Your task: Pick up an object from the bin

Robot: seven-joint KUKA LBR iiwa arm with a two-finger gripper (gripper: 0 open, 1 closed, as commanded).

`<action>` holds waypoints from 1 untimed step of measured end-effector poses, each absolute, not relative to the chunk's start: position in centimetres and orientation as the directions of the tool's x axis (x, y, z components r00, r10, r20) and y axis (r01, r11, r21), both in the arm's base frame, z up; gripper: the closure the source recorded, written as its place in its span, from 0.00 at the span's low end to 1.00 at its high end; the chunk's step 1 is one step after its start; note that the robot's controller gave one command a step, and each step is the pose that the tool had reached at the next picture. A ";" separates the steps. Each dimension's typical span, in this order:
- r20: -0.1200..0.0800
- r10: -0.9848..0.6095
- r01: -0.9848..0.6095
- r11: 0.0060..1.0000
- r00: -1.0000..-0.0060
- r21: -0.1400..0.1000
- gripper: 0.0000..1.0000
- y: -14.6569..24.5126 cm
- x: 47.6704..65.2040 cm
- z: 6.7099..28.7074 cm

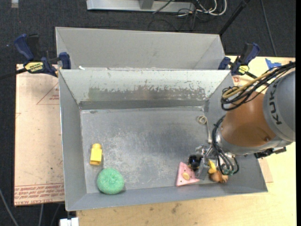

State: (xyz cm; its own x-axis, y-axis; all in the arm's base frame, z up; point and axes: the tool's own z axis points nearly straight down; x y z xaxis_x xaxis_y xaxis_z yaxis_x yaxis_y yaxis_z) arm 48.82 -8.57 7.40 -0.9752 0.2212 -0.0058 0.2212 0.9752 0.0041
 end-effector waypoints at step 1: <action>-0.005 0.221 0.221 0.975 -0.975 0.004 1.00 -8.6 48.8 7.7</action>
Offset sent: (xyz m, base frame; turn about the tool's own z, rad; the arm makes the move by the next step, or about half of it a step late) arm -0.0001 0.0000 0.0716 0.0000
